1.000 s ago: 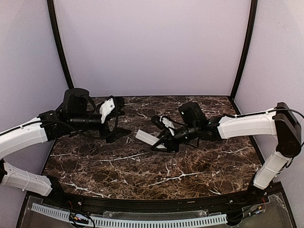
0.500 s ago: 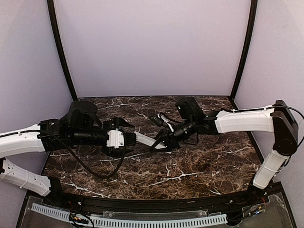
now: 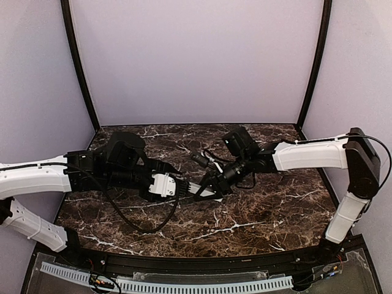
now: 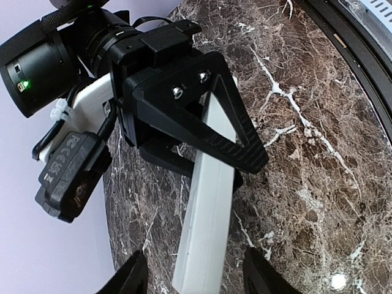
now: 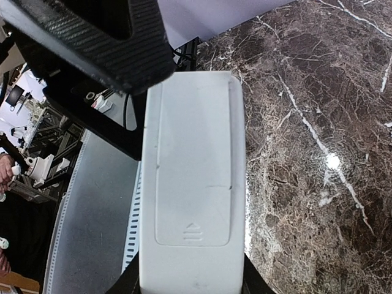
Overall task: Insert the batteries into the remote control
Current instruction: Pass from the right arm to the left
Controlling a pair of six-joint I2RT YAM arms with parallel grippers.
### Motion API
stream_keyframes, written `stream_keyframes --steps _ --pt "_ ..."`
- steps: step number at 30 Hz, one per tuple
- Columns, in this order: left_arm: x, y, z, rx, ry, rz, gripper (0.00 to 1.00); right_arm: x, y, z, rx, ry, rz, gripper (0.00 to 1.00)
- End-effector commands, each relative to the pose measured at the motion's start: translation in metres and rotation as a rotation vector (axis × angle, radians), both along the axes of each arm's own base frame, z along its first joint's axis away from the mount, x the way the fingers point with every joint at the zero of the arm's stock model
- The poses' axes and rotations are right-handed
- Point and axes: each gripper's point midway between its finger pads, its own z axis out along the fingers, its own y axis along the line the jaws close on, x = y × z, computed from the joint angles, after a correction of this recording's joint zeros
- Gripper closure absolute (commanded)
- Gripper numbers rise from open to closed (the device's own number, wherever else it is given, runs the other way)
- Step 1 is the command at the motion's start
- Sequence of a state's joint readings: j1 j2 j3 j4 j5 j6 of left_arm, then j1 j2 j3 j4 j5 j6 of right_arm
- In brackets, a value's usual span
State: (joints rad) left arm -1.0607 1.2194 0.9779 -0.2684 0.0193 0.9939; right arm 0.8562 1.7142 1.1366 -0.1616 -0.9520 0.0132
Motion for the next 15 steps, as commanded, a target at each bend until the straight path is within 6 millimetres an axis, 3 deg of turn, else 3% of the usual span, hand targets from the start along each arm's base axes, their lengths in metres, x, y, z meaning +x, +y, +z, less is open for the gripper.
stream_keyframes --steps 1,9,15 --pt "-0.005 -0.005 -0.007 0.041 0.031 -0.014 0.51 0.0 0.004 0.006 0.023 -0.001 0.037 1.0" --pt "-0.008 -0.013 -0.02 0.094 0.047 -0.03 0.64 0.001 0.004 0.004 0.005 -0.004 0.035 1.0" --pt "-0.01 -0.017 -0.022 0.101 0.059 -0.033 0.8 0.001 0.003 0.004 0.0 -0.015 0.03 1.0"
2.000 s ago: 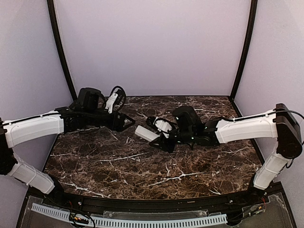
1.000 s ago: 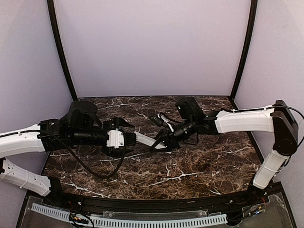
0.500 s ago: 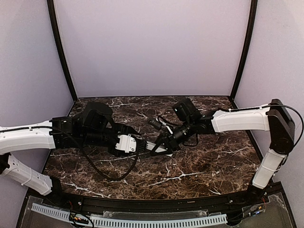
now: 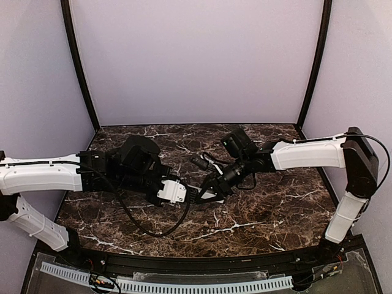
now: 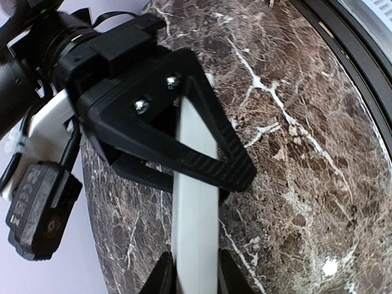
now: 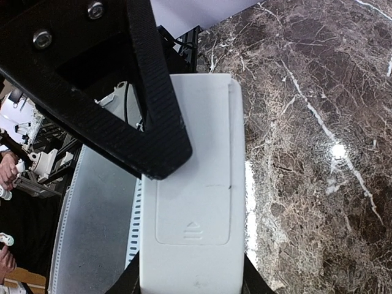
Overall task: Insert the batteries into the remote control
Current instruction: Pass from the right arm to the left, then place the remote control at the center of the board.
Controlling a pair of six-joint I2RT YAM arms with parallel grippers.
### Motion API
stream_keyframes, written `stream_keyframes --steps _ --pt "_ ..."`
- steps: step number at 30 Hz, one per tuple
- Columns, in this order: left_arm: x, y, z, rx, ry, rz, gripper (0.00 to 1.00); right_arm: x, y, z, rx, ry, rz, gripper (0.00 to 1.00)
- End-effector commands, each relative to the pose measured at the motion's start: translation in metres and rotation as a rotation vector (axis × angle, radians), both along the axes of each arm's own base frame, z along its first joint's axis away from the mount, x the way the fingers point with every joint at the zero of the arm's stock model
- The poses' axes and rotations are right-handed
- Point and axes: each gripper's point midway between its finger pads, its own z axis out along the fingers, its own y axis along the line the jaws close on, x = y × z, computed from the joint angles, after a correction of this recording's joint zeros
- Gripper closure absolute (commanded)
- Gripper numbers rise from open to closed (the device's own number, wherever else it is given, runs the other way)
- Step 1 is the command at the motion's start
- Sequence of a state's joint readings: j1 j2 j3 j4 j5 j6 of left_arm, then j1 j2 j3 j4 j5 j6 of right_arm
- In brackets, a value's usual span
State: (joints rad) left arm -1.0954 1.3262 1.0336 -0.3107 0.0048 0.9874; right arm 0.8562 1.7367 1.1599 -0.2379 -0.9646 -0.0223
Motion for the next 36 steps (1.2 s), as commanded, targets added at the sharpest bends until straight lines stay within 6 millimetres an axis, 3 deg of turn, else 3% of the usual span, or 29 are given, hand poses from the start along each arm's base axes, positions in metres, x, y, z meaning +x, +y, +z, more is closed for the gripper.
stream_keyframes --steps 1,3,9,11,15,16,17,20,23,24,25,27,30,36 --pt "-0.007 0.0 -0.001 0.018 0.022 -0.012 0.82 0.005 0.005 0.013 0.039 -0.046 0.005 0.98" --pt "-0.002 0.003 -0.003 0.028 0.011 0.019 0.85 0.005 0.004 0.016 0.044 -0.057 0.003 0.93" --pt "0.006 0.002 -0.01 0.009 0.04 0.093 0.95 0.021 -0.004 0.024 0.046 -0.089 -0.057 0.45" --pt "0.007 0.0 -0.013 -0.004 0.068 0.125 0.97 0.039 -0.014 0.032 0.05 -0.115 -0.127 0.38" --pt "0.014 -0.008 -0.014 -0.092 0.213 0.215 1.0 0.091 -0.051 0.065 0.093 -0.225 -0.378 0.29" --pt "0.024 -0.008 -0.009 -0.138 0.253 0.251 1.0 0.102 -0.062 0.073 0.106 -0.259 -0.446 0.26" --pt "0.024 -0.013 -0.009 -0.188 0.352 0.285 1.0 0.11 -0.071 0.08 0.12 -0.291 -0.5 0.22" --pt "0.051 -0.015 -0.005 -0.366 0.579 0.443 1.0 0.124 -0.096 0.091 0.14 -0.357 -0.615 0.12" --pt "0.069 -0.019 -0.011 -0.486 0.736 0.513 1.0 0.125 -0.106 0.089 0.14 -0.368 -0.644 0.09" --pt "0.081 -0.017 -0.01 -0.557 0.799 0.561 1.0 0.125 -0.107 0.086 0.135 -0.361 -0.643 0.09" --pt "0.1 -0.014 -0.021 -0.663 0.967 0.624 1.0 0.123 -0.107 0.078 0.122 -0.337 -0.637 0.09" --pt "0.115 -0.01 -0.026 -0.746 1.072 0.674 1.0 0.121 -0.107 0.072 0.115 -0.322 -0.63 0.09" --pt "0.138 -0.003 -0.028 -0.874 1.15 0.715 1.0 0.121 -0.107 0.069 0.115 -0.312 -0.633 0.09" --pt "0.17 0.004 -0.062 -1.009 1.295 0.868 1.0 0.121 -0.105 0.063 0.115 -0.292 -0.623 0.09"
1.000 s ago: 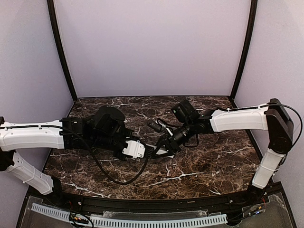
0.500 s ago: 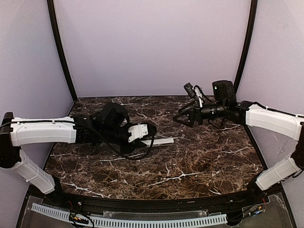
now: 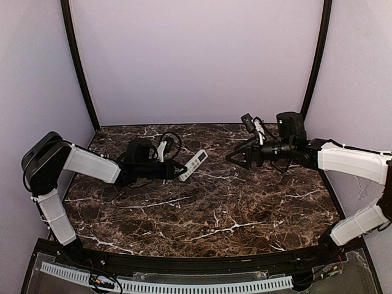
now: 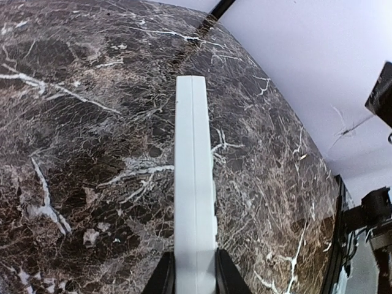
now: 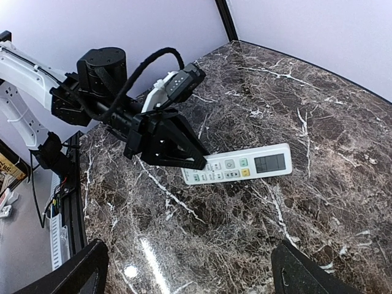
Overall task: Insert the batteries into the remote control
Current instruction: Place the remote control at the center of the board.
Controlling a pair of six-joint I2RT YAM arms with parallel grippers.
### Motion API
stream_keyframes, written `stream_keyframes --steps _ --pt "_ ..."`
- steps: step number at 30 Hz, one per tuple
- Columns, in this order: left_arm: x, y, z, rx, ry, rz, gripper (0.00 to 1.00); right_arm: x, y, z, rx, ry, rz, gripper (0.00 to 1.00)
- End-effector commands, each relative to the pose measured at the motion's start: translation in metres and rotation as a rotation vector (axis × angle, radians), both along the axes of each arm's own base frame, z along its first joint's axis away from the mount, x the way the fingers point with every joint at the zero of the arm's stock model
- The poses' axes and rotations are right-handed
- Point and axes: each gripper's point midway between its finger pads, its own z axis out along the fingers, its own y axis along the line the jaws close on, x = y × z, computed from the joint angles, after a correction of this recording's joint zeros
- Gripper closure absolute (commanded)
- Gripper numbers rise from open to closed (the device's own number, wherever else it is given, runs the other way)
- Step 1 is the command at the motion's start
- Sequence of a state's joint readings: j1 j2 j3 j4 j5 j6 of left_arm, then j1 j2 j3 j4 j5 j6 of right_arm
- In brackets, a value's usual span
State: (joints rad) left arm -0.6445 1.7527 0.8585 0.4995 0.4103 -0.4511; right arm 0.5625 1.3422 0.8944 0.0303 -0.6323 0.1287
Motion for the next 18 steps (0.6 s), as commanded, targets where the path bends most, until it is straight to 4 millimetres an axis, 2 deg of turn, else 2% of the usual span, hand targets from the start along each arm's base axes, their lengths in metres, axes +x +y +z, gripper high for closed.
stream_keyframes --steps 1,5,9,12,18 --pt "0.017 -0.009 0.014 -0.225 0.087 0.093 1.0 0.004 0.001 0.0 0.019 -0.004 -0.002 0.09" --pt "0.027 -0.006 -0.004 -0.233 0.127 0.159 1.0 0.003 0.0 -0.001 0.018 -0.002 -0.005 0.09" --pt "0.034 -0.001 -0.023 -0.171 0.138 0.203 1.0 0.003 0.002 -0.003 0.022 0.006 0.004 0.09" --pt "0.033 0.002 -0.039 -0.135 0.162 0.214 0.99 0.002 0.002 -0.005 0.02 0.011 0.009 0.09" --pt "0.027 0.004 -0.057 -0.121 0.2 0.218 0.97 0.003 0.003 -0.006 0.021 0.016 0.011 0.09"
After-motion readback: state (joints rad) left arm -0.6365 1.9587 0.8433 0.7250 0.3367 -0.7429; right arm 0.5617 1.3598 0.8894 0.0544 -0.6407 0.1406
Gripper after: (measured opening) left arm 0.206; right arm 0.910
